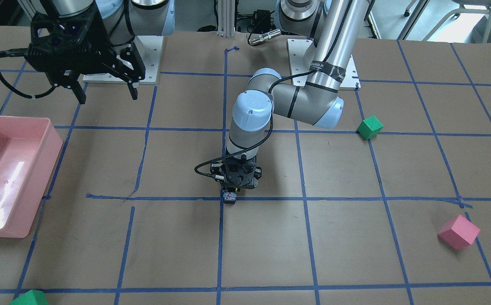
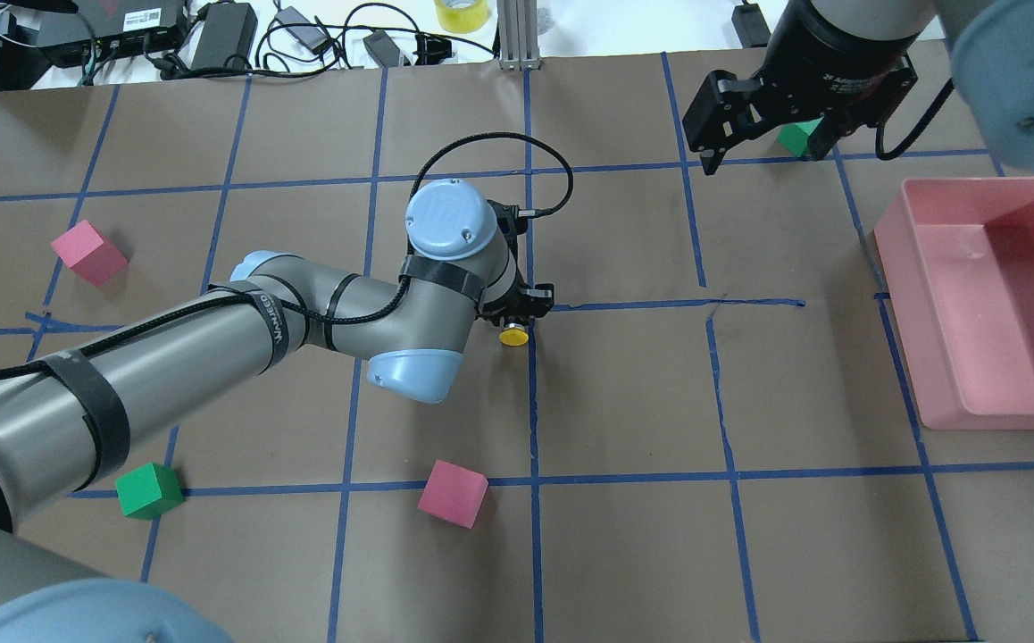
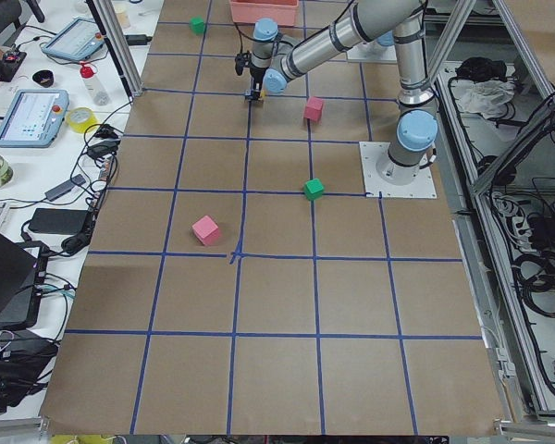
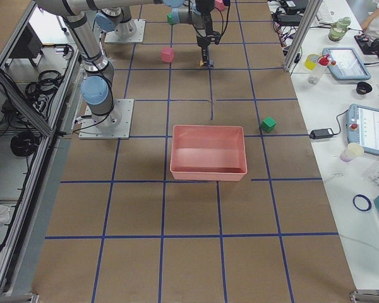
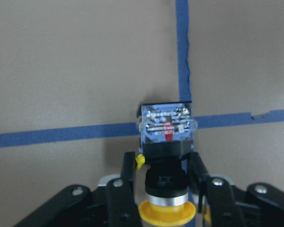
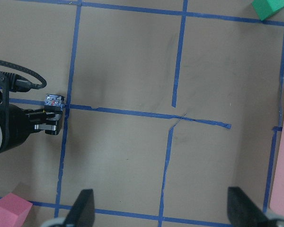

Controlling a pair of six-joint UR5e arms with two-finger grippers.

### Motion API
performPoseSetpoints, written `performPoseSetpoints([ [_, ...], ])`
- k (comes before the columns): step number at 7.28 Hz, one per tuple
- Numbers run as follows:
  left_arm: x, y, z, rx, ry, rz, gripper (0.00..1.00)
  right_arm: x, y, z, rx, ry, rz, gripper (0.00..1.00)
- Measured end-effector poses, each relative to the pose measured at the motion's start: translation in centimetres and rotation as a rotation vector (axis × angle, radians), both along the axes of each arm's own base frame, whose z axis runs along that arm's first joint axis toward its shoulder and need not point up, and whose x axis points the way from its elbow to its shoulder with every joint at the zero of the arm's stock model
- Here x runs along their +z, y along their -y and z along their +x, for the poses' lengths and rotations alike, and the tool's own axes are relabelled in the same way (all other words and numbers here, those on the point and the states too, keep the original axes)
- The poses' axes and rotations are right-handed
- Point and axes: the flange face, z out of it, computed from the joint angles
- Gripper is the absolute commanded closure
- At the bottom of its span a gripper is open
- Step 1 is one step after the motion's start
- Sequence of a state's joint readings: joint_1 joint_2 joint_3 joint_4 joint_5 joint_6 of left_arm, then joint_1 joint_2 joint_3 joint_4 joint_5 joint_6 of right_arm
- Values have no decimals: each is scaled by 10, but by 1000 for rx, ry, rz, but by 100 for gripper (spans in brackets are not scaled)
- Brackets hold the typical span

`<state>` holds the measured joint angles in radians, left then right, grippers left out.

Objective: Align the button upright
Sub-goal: 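Lift the switch with the left gripper and rotate it cap-up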

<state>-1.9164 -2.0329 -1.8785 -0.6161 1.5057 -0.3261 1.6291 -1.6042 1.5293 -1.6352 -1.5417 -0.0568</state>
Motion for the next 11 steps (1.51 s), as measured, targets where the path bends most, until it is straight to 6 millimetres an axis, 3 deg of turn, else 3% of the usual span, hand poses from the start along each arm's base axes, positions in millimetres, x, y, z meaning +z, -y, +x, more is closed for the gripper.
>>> performPoseSetpoints([
  [2,23,10,-3,78,-25,-17,100,0,0,0,0,0,0,0],
  [4,43,28,-2,319,-97,46,100,0,0,0,0,-2,1,0],
  [8,46,70,60,878,-493,394,100,0,0,-1,-1,-8,1,0],
  [11,39,71,85,1022,-677,617,100,0,0,-1,-2,-9,2,0],
])
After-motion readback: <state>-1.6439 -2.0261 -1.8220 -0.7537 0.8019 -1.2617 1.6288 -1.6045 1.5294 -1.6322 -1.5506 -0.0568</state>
